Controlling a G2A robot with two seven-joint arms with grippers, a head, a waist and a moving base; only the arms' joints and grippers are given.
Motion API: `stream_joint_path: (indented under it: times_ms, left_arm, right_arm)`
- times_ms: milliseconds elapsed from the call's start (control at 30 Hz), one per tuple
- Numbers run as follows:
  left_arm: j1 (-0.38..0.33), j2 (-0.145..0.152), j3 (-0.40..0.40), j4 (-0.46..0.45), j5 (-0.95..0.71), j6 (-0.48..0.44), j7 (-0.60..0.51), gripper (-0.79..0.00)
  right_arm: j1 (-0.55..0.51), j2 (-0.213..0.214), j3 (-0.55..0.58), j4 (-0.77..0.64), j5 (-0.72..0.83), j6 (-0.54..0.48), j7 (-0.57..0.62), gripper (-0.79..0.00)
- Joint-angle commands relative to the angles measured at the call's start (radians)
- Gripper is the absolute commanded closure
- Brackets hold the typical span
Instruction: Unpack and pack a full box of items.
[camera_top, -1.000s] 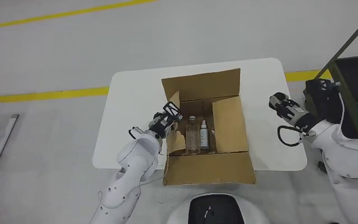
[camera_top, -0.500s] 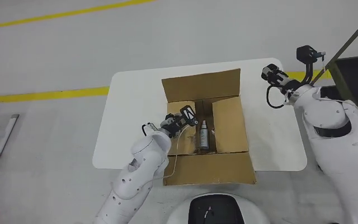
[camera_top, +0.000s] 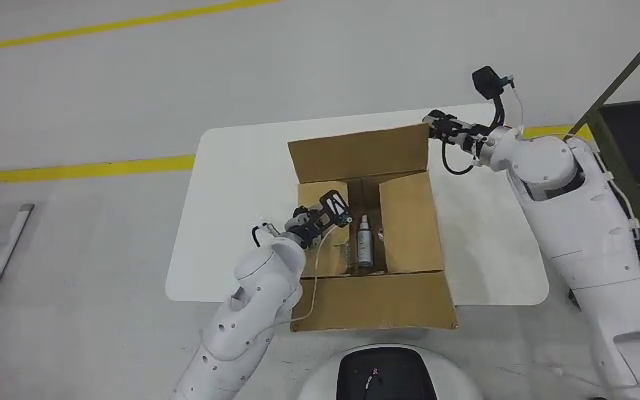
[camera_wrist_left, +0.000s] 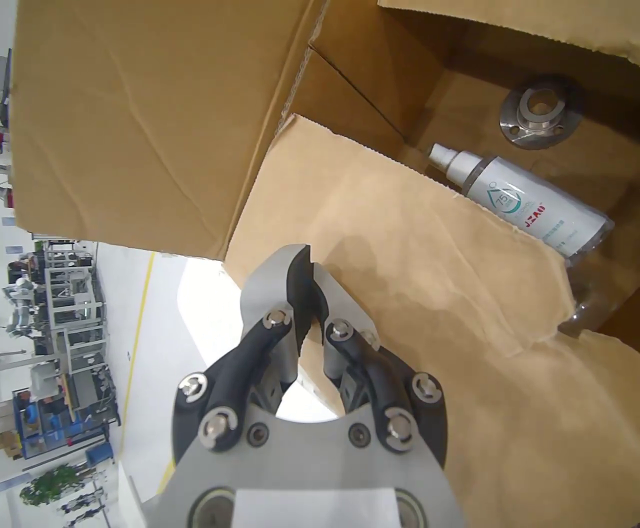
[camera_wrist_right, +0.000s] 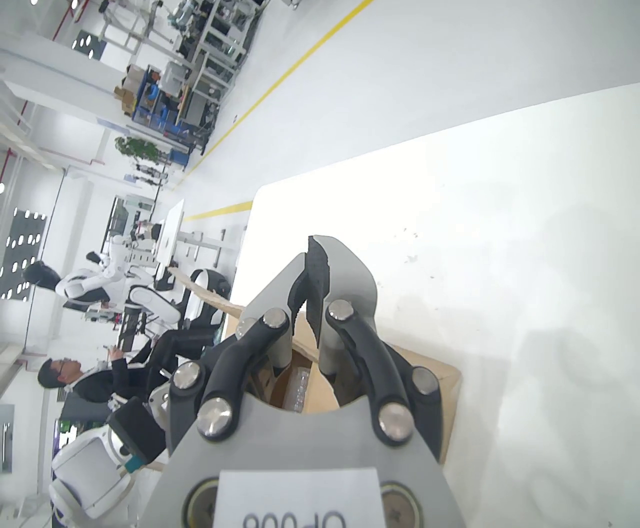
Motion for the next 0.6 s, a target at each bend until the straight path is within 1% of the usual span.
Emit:
stream_joint_path:
  times_ms: [0, 100, 133, 167, 200, 267, 300, 467, 567]
  left_arm:
    - [-0.003, 0.000, -0.001, 0.003, 0.015, -0.009, -0.002, 0.000]
    - [-0.003, -0.002, -0.013, 0.008, 0.012, -0.002, -0.001, 0.000]
    - [-0.003, -0.002, -0.015, 0.008, 0.013, -0.004, 0.000, -0.055]
    - [-0.002, -0.002, -0.018, 0.007, 0.013, -0.005, 0.000, -0.142]
    - [-0.001, -0.002, -0.023, 0.005, 0.012, -0.004, -0.001, -0.388]
    - [0.005, -0.002, -0.036, -0.005, 0.002, -0.001, -0.007, -0.757]
    - [0.010, -0.002, -0.044, -0.012, -0.004, 0.000, -0.012, -0.785]
    - [0.036, 0.002, -0.092, -0.052, -0.028, 0.004, -0.037, -0.785]
    - [0.058, 0.005, -0.130, -0.090, -0.040, 0.011, -0.053, -0.785]
  right_arm:
    - [-0.004, 0.003, 0.002, -0.001, 0.022, -0.048, 0.047, 0.000]
    - [-0.025, 0.012, 0.017, -0.017, 0.025, -0.079, 0.081, 0.000]
    - [-0.036, 0.015, 0.025, -0.030, 0.020, -0.081, 0.082, 0.000]
    - [-0.048, 0.018, 0.034, -0.045, 0.019, -0.084, 0.082, 0.000]
    - [-0.063, 0.021, 0.045, -0.063, 0.032, -0.090, 0.083, 0.000]
    - [-0.093, 0.028, 0.063, -0.105, 0.025, -0.103, 0.092, 0.000]
    - [-0.110, 0.032, 0.071, -0.127, 0.029, -0.112, 0.100, 0.000]
    - [-0.172, 0.048, 0.105, -0.216, 0.010, -0.140, 0.132, 0.000]
    - [-0.202, 0.057, 0.118, -0.263, -0.010, -0.181, 0.159, 0.000]
